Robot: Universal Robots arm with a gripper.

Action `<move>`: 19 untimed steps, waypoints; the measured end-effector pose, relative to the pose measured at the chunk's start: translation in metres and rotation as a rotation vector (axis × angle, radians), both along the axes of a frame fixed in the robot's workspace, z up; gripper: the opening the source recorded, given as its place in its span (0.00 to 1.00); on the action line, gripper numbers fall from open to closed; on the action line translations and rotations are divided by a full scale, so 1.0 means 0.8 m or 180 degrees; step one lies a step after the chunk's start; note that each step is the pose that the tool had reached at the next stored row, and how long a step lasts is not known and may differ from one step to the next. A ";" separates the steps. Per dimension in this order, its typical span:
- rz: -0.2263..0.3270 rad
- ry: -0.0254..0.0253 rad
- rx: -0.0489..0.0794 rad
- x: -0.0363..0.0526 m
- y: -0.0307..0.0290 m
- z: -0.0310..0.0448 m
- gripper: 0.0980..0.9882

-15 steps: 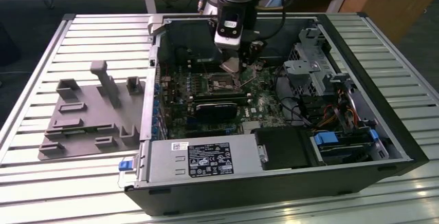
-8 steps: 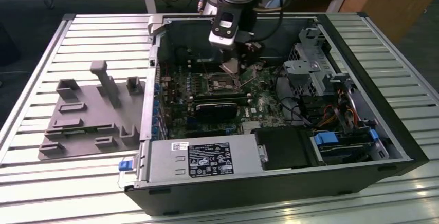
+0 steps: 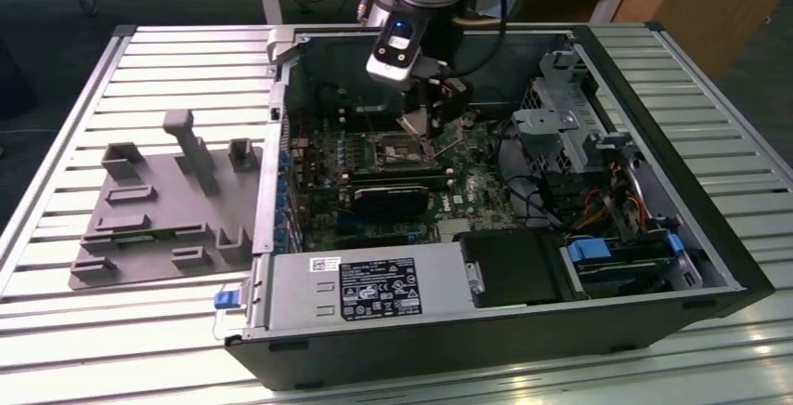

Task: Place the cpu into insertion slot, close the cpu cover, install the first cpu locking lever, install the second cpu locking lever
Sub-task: 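Place the cpu into insertion slot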

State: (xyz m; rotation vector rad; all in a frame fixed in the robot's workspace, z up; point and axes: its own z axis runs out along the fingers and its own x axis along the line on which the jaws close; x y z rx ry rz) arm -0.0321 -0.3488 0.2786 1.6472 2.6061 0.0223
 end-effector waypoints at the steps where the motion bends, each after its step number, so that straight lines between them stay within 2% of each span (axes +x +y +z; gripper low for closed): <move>1: -0.0051 0.0000 -0.0003 0.000 0.0000 -0.0002 0.50; 8: -0.0418 0.0000 -0.0017 0.000 0.0000 -0.0016 0.50; 15: -0.0818 0.0001 -0.0017 0.000 0.0000 -0.0041 0.50; 19: -0.0974 0.0000 -0.0010 0.000 0.0000 -0.0069 0.50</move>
